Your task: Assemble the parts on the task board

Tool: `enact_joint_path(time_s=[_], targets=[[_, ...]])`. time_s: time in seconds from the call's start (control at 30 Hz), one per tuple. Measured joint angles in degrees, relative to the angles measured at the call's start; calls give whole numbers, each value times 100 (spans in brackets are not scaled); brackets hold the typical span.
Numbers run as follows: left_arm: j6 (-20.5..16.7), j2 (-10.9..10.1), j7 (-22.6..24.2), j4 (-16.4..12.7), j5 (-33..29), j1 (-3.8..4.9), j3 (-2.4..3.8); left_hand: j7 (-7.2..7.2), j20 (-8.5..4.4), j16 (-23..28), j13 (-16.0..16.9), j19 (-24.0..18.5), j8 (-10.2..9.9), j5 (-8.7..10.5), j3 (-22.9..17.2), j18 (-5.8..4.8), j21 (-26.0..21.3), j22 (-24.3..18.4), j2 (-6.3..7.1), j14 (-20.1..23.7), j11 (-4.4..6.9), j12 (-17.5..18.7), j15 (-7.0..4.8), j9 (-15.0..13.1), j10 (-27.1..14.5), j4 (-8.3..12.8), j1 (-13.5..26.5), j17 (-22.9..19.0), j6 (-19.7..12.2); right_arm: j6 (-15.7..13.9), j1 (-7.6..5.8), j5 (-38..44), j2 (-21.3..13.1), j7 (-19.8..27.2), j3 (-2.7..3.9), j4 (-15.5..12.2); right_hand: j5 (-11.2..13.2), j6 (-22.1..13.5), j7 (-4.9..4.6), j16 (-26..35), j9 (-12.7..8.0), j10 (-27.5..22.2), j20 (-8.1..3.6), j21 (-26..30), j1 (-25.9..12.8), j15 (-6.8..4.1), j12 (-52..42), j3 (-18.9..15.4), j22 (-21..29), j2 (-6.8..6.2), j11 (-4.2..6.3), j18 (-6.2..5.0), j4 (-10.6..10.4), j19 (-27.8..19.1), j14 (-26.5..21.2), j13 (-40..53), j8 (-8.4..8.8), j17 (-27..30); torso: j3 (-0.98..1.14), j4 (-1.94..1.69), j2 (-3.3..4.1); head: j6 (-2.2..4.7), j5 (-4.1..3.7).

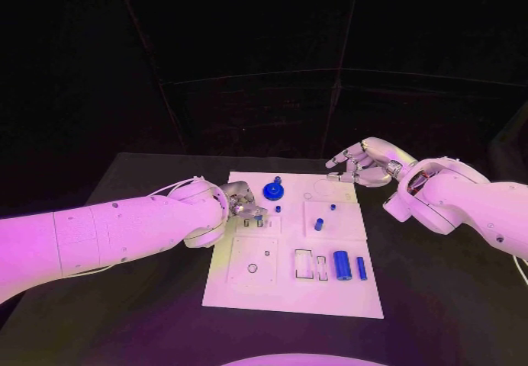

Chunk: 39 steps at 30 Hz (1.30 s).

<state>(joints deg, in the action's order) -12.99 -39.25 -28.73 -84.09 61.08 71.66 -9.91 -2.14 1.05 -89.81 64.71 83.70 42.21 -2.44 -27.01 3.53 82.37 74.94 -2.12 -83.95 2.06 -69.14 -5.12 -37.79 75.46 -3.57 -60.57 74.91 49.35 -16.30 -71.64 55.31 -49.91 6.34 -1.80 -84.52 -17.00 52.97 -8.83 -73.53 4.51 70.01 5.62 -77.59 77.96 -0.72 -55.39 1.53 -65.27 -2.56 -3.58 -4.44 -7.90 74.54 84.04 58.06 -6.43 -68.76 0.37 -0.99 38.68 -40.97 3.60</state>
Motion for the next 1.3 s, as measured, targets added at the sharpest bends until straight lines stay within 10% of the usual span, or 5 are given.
enact_joint_path(time_s=[1.3], targets=[[355, 74, -89, 61, 24, -45, 2, 1, 1, 0, -15, 0, 22, -7, -164, 0, -1, -1, 54, 0, 19, 0, 1, -21, 20, 88, 66, 0, 1, 33, 1, 0, 43, 6, -1, 38, 0, 0, 0, 0, 0, 0, 0, 0, 0, 0, 0, 0, -1, 0, 0, 0, 0, 0, 0, 0, 0, 0, 1, 4, 0, -53, -1]])
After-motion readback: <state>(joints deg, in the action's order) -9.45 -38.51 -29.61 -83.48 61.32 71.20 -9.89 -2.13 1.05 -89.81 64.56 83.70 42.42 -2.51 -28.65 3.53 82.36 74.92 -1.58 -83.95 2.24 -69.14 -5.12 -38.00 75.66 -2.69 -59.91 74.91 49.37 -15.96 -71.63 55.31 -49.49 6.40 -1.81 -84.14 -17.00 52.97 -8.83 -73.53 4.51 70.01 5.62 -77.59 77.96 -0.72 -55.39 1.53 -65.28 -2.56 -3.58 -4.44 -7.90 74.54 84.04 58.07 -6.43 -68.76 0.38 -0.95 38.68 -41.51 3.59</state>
